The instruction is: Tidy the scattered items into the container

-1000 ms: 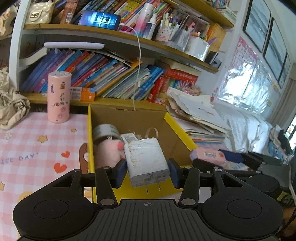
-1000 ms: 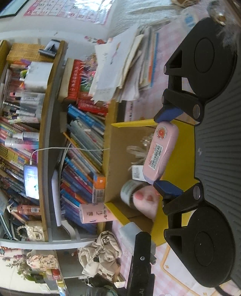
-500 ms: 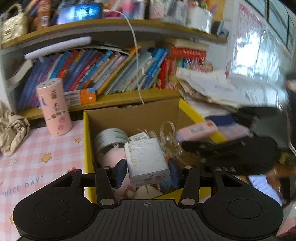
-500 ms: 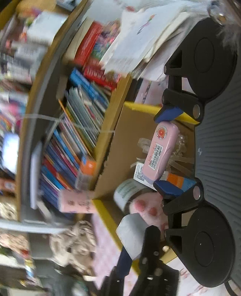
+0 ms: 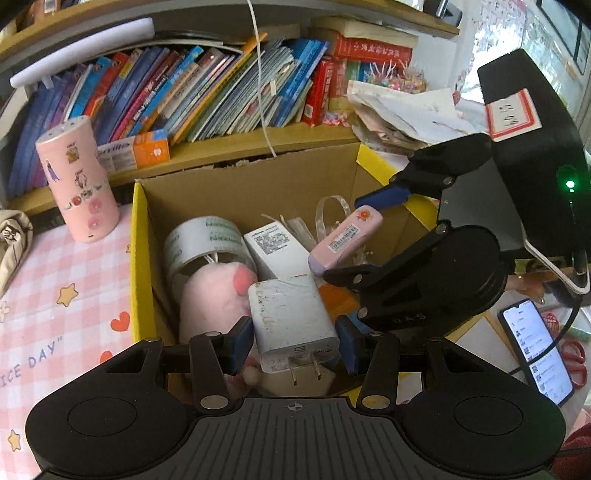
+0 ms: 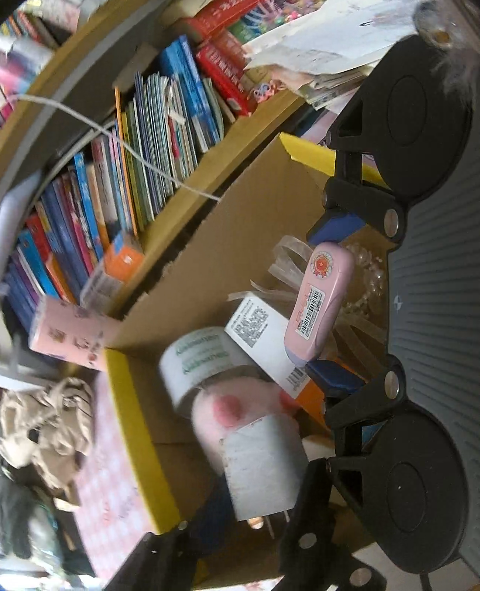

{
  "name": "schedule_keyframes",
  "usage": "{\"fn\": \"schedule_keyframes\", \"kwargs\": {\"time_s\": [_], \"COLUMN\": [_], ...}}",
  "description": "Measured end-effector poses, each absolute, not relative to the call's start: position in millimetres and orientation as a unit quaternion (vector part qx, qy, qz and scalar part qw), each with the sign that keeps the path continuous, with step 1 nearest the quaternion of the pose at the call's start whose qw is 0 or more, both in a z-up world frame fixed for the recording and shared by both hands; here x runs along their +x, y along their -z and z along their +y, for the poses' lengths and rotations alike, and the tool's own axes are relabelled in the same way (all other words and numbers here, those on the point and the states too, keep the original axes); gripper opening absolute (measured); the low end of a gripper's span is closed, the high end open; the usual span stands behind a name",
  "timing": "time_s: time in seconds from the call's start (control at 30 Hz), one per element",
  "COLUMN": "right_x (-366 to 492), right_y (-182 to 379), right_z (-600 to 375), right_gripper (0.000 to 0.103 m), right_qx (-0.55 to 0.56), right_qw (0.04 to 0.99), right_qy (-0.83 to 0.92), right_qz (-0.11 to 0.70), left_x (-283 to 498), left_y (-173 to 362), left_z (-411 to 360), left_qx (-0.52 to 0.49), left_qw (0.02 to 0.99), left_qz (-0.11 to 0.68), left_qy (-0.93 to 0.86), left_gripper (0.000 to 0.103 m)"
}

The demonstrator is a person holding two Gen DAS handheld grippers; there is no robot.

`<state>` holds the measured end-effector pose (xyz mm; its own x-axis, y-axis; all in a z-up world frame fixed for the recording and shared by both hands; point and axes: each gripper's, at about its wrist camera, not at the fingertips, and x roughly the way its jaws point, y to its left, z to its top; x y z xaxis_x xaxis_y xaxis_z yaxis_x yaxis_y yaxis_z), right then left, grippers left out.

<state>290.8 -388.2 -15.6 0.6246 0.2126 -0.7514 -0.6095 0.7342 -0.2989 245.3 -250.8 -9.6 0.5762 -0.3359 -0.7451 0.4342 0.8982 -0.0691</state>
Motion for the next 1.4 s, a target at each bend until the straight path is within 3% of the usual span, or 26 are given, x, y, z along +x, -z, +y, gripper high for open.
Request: {"fn": "schedule_keyframes", "kwargs": {"time_s": [0.5,0.6,0.7,1.4], "right_x": [312.7,312.4,310.7,237.1], "right_y": [18.4,17.7,14.8,-31.2], "right_z": [-386.8,-387.0,-388.0,-394.9], "right_gripper": [0.066,0.068,0.075,0.086], "right_qx": [-0.28,-0.273,-0.267,-0.182], "right_qw": [0.842,0.845,0.85,0.928], "right_qy": [-0.258,-0.259,-0.257,-0.17], "right_qz": [0.382,0.38,0.373,0.276], "left_x": [251.2,248.1,244.5,182.9], "left_y": [13.2,10.7,7.5,-33.2], "left_z": [-255.0,-255.0,-254.5,-223.9], "left_qx": [0.066,0.07,0.078,0.044], "left_qw": [0.885,0.889,0.893,0.942], "left_qz": [0.412,0.406,0.399,0.285], "left_qy": [0.206,0.201,0.192,0.171], "left_gripper": [0.05,0.066,0.07,0.084]}}
